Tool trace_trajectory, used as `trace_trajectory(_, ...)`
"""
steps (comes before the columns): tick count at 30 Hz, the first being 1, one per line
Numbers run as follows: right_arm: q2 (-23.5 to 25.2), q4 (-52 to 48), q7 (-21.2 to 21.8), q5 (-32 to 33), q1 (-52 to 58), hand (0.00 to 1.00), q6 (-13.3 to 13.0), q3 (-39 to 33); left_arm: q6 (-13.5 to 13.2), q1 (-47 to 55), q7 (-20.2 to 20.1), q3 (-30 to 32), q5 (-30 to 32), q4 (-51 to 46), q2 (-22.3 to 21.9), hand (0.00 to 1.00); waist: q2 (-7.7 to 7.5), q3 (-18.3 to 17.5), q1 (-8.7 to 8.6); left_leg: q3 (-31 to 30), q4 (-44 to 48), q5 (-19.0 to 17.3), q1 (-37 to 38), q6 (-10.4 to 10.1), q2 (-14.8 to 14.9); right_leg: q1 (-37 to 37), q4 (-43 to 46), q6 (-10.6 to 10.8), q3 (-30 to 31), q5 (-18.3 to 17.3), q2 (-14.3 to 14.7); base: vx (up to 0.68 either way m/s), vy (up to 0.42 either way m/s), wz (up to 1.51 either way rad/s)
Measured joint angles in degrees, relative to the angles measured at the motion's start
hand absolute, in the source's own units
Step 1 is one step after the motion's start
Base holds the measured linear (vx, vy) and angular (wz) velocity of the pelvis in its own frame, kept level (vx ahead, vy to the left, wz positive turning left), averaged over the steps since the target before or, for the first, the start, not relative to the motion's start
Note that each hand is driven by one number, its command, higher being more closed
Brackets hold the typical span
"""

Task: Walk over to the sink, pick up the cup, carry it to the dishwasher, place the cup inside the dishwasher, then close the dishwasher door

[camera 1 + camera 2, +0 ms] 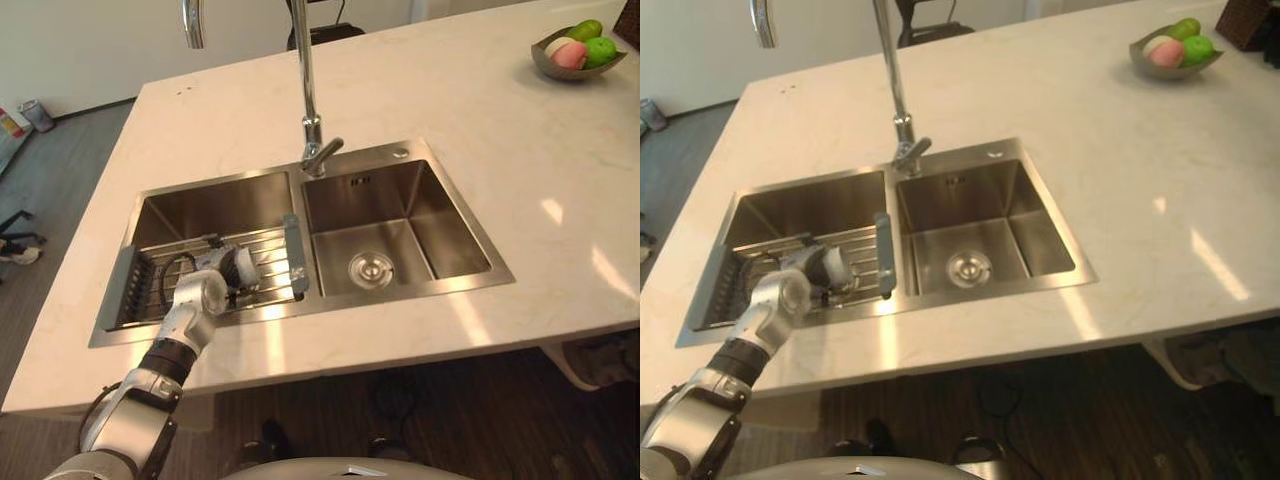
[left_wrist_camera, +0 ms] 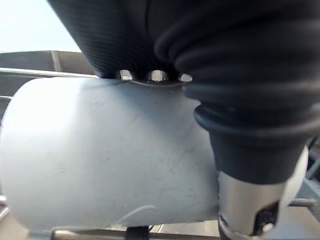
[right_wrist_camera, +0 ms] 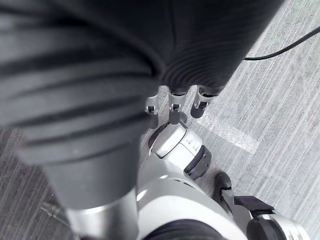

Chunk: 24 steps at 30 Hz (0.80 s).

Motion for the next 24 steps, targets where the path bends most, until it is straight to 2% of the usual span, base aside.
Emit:
trace_trajectory(3, 0.0, 0.0, 0.1, 0.0, 0.0, 0.0, 0.0, 0.0, -1.6, -0.4, 0.0, -1.3, -0.7, -0.5, 0.4, 1.0, 0.01, 0.0, 0.04, -0.1, -0.1, -0.9, 0.0, -0.1, 0.0, 0.1, -0.1, 0.1, -0.3, 0.0, 0.1, 0.0, 0.0, 0.0)
trace_trajectory(5, 0.0, 0.0, 0.2, 0.0, 0.0, 0.0, -0.1, 0.0, -2.7, -0.3, 1.8, -2.3, -2.5, -0.9, 1.4, 1.0, 0.05, 0.0, 0.04, -0.1, -0.1, -1.5, 0.0, 0.3, 0.0, 0.1, -0.1, 0.2, -0.5, -0.1, 0.1, 0.02, 0.021, 0.05)
trace_trajectory(8, 0.0, 0.2, 0.8, 0.2, -0.2, 0.0, -0.4, 0.7, -4.7, -0.2, 5.5, -2.9, -6.7, -1.3, 2.4, 1.0, 0.38, -0.2, 0.05, -0.9, -1.1, -1.6, 0.0, 0.4, -0.3, 0.4, -0.1, 0.3, -2.0, 0.0, 0.1, 0.02, 0.015, 0.15)
trace_trajectory(13, -0.2, 2.4, 1.9, 2.1, -1.0, 0.0, -0.5, 1.9, -5.4, 2.3, 9.6, -4.0, -13.2, -6.6, 4.7, 1.0, -0.06, 0.1, 0.89, -2.3, -2.2, -1.5, 0.0, 0.6, -1.4, 0.7, 0.7, 0.3, -3.6, -0.7, -0.5, 0.03, 0.016, 0.19)
trace_trajectory(16, -0.2, 2.9, 2.1, 2.6, -0.5, 0.0, -0.3, 2.0, -7.0, 6.1, 15.3, -1.7, -17.0, -13.8, 7.7, 1.0, -0.01, 0.1, 1.86, -3.3, -0.4, -1.4, -0.5, 0.8, -1.9, 2.2, 1.5, 0.3, -5.3, -1.2, -1.3, 0.02, -0.012, 0.3)
trace_trajectory(19, -0.5, 3.4, 2.0, 2.9, 0.1, 0.0, 0.1, 2.2, -12.1, 9.5, 24.9, 8.4, -21.0, -26.5, 11.0, 1.0, 0.07, 0.2, 3.28, -4.7, 3.2, 0.1, -2.2, 2.4, -2.1, 4.1, 2.1, -0.1, -8.6, -2.1, -1.8, -0.06, -0.054, 0.53)
trace_trajectory(20, -0.9, 3.6, 2.0, 2.6, 0.1, 0.0, 0.1, 2.6, -13.9, 10.8, 27.7, 11.8, -21.8, -30.2, 11.9, 1.0, 0.03, 0.2, 3.66, -4.8, 3.7, 0.5, -2.1, 2.2, -2.2, 4.6, 2.3, -0.4, -9.3, -2.6, -2.0, -0.09, -0.087, 0.45)
trace_trajectory(22, -1.9, 3.8, 2.0, 1.6, 0.1, 0.0, 0.1, 4.2, -19.1, 12.6, 34.7, 18.3, -21.5, -36.0, 14.0, 1.0, 0.07, 0.1, 4.47, -6.1, 4.4, 1.8, -2.4, 1.7, -2.3, 5.5, 2.6, -0.7, -11.0, -2.9, -2.2, -0.09, -0.074, 0.31)
trace_trajectory(23, -2.1, 3.9, 2.0, 1.1, 0.1, 0.0, 0.1, 4.3, -20.8, 12.7, 36.6, 19.8, -21.1, -37.3, 14.4, 1.0, -0.63, 0.3, 4.86, -6.3, 5.5, 1.2, -3.0, 2.2, -2.1, 5.4, 2.7, -0.9, -11.2, -2.8, -2.4, -0.05, -0.053, 0.12)
trace_trajectory(24, -2.3, 4.1, 2.1, -0.3, 0.1, 0.0, 0.1, 4.3, -24.3, 13.0, 39.9, 22.3, -20.6, -39.9, 14.8, 1.0, -0.64, 0.3, 6.06, -5.0, 11.5, -2.5, -4.0, 3.8, -0.5, 5.4, 2.7, -1.2, -11.9, -2.6, -2.8, -0.04, -0.027, 0.12)
